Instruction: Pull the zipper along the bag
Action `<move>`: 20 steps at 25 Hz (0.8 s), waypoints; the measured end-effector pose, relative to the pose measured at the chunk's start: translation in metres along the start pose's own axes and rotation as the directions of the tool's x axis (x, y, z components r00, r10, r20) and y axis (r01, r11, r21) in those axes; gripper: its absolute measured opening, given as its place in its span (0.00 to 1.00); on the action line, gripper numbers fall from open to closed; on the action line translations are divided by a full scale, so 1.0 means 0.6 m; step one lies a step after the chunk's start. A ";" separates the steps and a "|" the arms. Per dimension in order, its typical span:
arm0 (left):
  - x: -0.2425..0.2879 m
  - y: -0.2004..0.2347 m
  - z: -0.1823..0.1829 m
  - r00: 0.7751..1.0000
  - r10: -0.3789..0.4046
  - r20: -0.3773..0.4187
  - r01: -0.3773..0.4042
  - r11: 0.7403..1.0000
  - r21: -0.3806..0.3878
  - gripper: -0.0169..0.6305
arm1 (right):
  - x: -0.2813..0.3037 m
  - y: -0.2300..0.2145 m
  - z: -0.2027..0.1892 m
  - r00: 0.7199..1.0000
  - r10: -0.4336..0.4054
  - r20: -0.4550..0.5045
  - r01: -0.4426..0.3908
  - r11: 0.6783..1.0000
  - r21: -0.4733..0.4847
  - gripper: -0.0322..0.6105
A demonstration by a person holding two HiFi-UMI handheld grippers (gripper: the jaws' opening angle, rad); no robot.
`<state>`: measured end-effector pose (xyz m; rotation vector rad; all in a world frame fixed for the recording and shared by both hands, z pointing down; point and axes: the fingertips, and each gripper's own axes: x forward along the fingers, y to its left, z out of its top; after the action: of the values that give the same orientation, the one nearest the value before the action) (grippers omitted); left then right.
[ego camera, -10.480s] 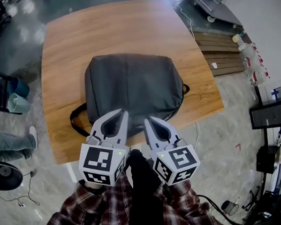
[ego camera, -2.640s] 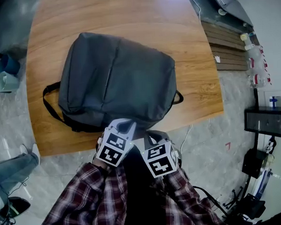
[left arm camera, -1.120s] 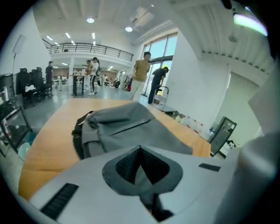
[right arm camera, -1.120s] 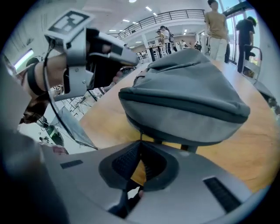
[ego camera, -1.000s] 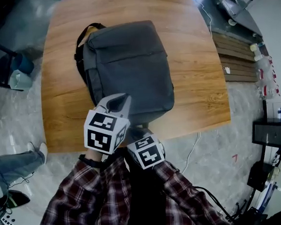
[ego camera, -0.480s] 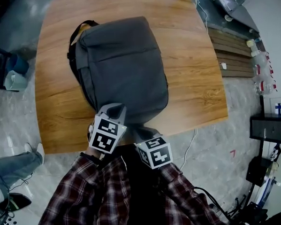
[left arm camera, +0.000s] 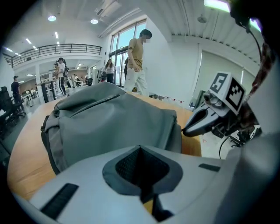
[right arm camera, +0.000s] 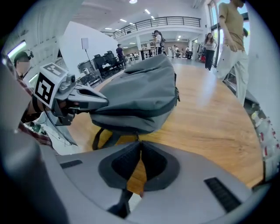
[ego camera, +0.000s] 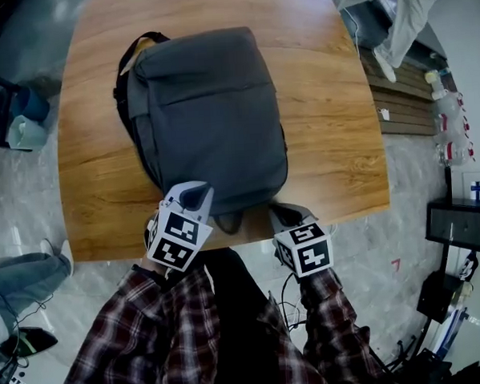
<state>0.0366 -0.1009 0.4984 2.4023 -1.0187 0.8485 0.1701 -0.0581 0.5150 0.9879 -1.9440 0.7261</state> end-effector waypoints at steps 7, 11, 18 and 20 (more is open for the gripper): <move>-0.003 0.004 0.003 1.000 -0.014 0.014 0.014 1.000 -0.004 0.04 | 0.023 -0.066 0.006 1.000 -0.023 -0.011 0.023 0.999 0.045 0.08; -0.016 0.038 -0.021 0.996 -0.024 -0.085 0.022 0.999 -0.028 0.04 | 0.015 0.014 -0.001 0.997 0.078 0.004 -0.078 0.997 -0.020 0.07; -0.095 0.123 0.031 0.976 0.218 0.014 -0.211 0.957 -0.200 0.04 | 0.043 0.193 0.003 0.973 0.233 0.001 -0.232 0.970 -0.066 0.07; -0.099 0.095 0.052 0.979 0.188 0.075 -0.163 0.954 -0.252 0.04 | 0.054 0.242 0.014 0.962 0.274 0.006 -0.272 0.959 -0.072 0.07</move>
<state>-0.0268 -0.1255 0.4425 2.1864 -1.3099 0.6240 0.0331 -0.0002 0.5204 0.6903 -2.1299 0.7975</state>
